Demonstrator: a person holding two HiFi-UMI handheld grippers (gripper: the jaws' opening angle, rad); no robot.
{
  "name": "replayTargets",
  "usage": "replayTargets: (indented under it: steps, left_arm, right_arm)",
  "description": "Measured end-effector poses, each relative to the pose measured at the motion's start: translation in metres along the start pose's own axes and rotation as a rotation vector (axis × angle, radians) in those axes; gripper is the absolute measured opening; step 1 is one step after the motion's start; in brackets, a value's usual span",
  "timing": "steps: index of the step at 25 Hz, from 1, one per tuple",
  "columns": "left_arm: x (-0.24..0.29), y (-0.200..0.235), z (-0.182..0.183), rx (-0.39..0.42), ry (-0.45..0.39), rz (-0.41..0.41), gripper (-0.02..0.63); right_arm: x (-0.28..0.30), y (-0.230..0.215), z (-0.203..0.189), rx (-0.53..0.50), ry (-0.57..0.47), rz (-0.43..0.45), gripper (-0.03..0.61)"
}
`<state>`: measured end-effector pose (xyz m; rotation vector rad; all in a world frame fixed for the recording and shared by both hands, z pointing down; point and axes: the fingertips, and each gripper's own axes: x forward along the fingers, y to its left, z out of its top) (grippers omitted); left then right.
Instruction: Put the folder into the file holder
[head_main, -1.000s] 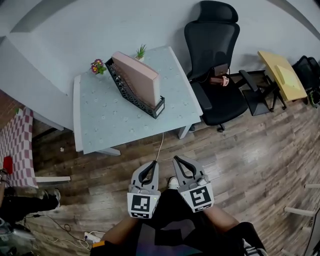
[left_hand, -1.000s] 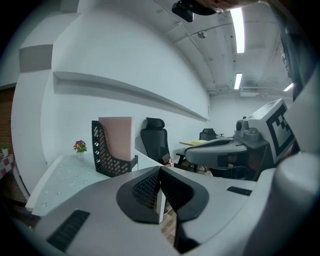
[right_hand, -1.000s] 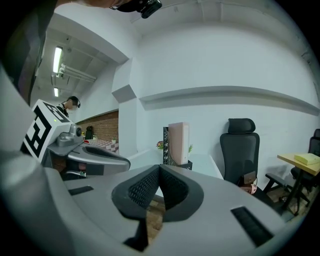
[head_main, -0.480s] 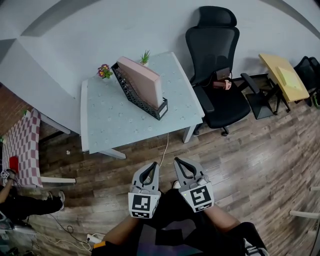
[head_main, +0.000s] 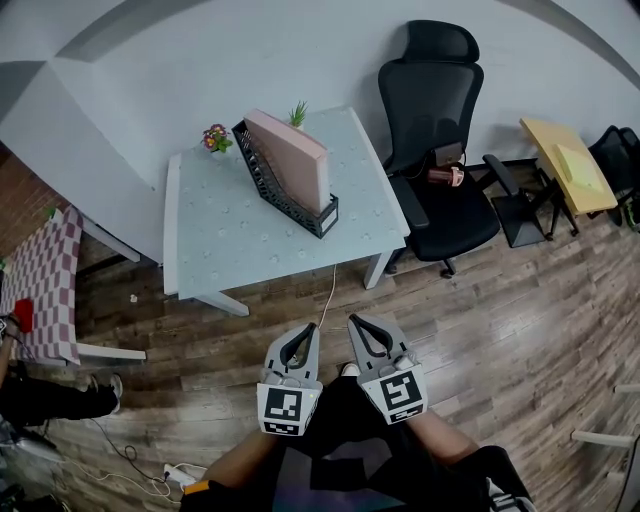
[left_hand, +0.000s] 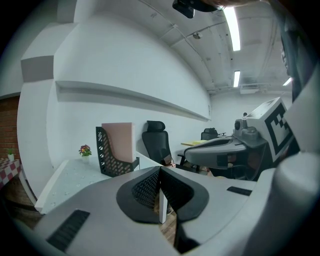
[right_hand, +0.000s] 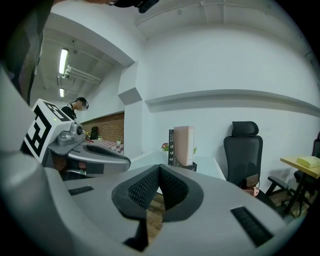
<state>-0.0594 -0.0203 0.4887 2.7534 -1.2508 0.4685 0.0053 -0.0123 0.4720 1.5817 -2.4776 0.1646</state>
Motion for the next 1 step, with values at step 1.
replayTargets:
  steps: [1]
  left_arm:
    - [-0.0013, -0.0011, 0.0002, 0.0, -0.001, -0.001, 0.008]
  right_arm:
    - [-0.0015, 0.0006, 0.0003, 0.0, -0.001, -0.001, 0.015]
